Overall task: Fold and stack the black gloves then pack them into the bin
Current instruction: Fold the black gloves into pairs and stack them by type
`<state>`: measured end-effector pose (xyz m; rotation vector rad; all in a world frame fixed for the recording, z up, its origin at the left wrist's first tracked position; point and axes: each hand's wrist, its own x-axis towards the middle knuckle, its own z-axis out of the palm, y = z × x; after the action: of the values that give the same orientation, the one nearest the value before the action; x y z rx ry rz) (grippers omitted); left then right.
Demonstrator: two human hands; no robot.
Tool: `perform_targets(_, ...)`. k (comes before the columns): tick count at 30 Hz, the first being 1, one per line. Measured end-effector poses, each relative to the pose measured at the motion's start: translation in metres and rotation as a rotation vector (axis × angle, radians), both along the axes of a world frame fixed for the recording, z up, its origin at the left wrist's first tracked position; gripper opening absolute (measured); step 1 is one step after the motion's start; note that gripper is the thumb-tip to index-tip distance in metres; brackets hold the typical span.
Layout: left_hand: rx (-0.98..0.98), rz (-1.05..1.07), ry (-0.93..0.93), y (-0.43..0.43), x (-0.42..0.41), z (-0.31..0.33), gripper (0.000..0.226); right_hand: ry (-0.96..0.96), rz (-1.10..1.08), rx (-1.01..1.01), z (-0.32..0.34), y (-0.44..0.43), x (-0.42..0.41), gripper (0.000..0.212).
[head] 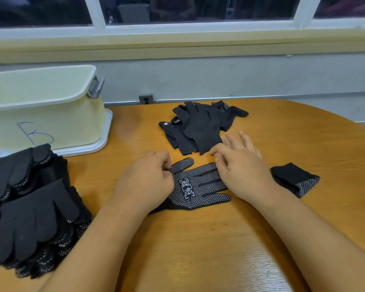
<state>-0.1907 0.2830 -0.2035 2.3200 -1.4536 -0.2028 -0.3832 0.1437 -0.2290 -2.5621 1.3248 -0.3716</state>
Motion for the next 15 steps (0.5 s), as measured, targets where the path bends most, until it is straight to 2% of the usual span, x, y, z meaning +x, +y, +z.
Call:
perform_targets(4, 0.039, 0.005, 0.030, 0.002, -0.001, 0.004, 0.008, -0.040, -0.003, 0.009, -0.001, -0.003, 0.001, 0.034)
perform_targets(7, -0.027, -0.016, 0.013, 0.001, -0.001, 0.001, 0.006, -0.151, 0.003, 0.029, -0.001, -0.006, 0.001, 0.037)
perform_targets(11, -0.170, -0.261, -0.017, -0.002, 0.001, -0.007, 0.018, -0.330, 0.005, 0.050, 0.001, -0.006, -0.002, 0.041)
perform_targets(15, -0.090, -0.470, 0.009, -0.002, -0.005, -0.013, 0.024, -0.518, -0.013, 0.070, 0.004, -0.005, -0.002, 0.041)
